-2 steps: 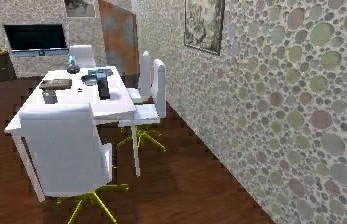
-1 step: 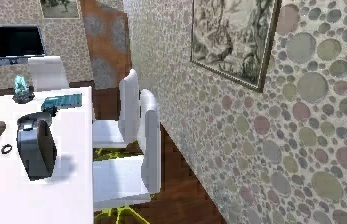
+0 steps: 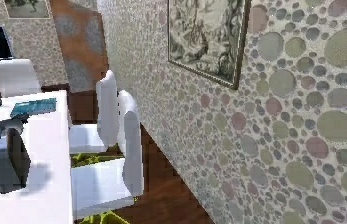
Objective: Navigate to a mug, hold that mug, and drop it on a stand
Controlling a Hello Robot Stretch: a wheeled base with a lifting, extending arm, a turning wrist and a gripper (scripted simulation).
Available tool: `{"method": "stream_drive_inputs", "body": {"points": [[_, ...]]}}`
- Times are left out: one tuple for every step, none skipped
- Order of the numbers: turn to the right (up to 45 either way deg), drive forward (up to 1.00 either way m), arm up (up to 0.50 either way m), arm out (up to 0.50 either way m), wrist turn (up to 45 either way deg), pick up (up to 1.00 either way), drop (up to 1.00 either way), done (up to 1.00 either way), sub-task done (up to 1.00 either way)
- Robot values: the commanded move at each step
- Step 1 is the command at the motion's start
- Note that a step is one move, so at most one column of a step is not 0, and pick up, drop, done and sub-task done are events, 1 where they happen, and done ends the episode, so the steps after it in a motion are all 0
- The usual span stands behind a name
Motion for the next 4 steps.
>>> {"method": "stream_drive_inputs", "body": {"points": [[0.0, 0.30, 0.00, 0.00, 0.0, 0.00, 0.00, 0.00, 0.00], [-45.0, 0.00, 0.00, 0.00, 0.0, 0.00, 0.00, 0.00, 0.00], [-45.0, 0.00, 0.00, 0.00, 0.0, 0.00, 0.00, 0.00, 0.00], [-45.0, 0.00, 0.00, 0.00, 0.0, 0.00, 0.00, 0.00, 0.00]]}}
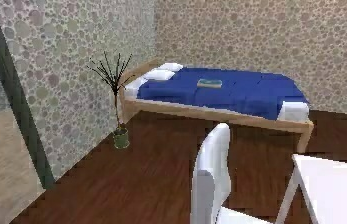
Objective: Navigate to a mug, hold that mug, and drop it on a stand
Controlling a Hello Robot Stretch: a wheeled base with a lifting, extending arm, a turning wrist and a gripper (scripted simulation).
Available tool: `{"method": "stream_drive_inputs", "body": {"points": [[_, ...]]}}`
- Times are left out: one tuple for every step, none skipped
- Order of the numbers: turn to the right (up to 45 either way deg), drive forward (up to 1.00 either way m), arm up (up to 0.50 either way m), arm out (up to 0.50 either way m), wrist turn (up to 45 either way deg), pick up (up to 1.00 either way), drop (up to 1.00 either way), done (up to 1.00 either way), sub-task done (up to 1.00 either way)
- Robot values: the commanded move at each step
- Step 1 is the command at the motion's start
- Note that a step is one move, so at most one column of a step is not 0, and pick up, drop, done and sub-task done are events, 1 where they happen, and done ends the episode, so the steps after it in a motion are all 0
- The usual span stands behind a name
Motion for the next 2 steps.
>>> {"method": "stream_drive_inputs", "body": {"points": [[-27.0, 0.00, 0.00, 0.00, 0.0, 0.00, 0.00, 0.00, 0.00], [3.0, 0.00, 0.00, 0.00, 0.0, 0.00, 0.00, 0.00, 0.00]]}}
